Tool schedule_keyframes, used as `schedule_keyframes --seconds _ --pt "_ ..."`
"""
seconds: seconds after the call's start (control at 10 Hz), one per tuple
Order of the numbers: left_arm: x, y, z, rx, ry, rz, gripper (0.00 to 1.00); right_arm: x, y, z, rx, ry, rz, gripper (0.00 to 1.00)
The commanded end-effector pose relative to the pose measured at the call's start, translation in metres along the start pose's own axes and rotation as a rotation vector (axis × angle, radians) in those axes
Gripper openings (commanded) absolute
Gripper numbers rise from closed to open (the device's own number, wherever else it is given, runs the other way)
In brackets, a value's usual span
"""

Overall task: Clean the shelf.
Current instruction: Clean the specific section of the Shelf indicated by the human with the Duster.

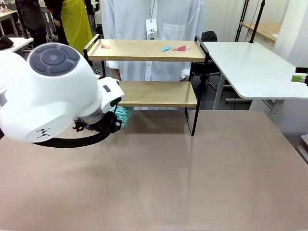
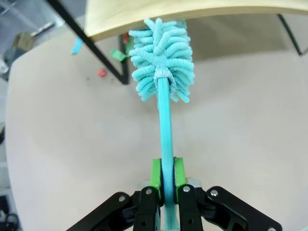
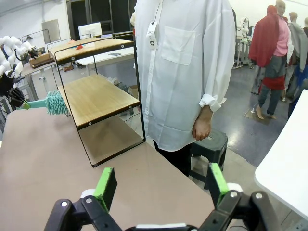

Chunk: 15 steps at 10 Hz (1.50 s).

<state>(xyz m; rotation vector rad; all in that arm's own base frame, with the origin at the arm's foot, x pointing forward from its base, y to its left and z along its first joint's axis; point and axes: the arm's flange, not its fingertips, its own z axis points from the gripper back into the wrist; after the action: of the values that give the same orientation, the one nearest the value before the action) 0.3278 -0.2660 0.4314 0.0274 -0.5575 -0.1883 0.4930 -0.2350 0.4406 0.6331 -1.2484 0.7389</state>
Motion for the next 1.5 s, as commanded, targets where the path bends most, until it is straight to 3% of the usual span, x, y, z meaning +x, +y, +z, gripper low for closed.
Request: schedule_keyframes --seconds 0.0,0.2,0.6,1.0,1.2,1.4 --pt "-0.017 0.029 0.021 -0.087 0.024 -0.151 0.13 0.004 0.001 -0.001 -0.001 0.000 0.005 1.00" --pt "-0.017 0.036 0.029 -0.161 0.031 -0.217 0.13 0.004 0.001 -0.001 -0.001 0.000 0.005 1.00" --pt "-0.016 0.057 0.041 -0.443 0.118 -0.448 0.13 0.004 0.001 -0.001 -0.001 0.000 0.005 1.00" --pt "-0.012 0.077 0.072 -0.616 0.207 -0.505 0.13 0.004 0.001 -0.001 -0.001 0.000 0.005 1.00" --pt "-0.009 0.090 0.108 -0.589 0.246 -0.532 0.13 0.004 0.001 -0.001 -0.001 0.000 0.005 1.00" --pt "-0.007 0.108 0.147 -0.555 0.361 -0.563 0.13 0.004 0.001 -0.001 -0.001 0.000 0.005 1.00"
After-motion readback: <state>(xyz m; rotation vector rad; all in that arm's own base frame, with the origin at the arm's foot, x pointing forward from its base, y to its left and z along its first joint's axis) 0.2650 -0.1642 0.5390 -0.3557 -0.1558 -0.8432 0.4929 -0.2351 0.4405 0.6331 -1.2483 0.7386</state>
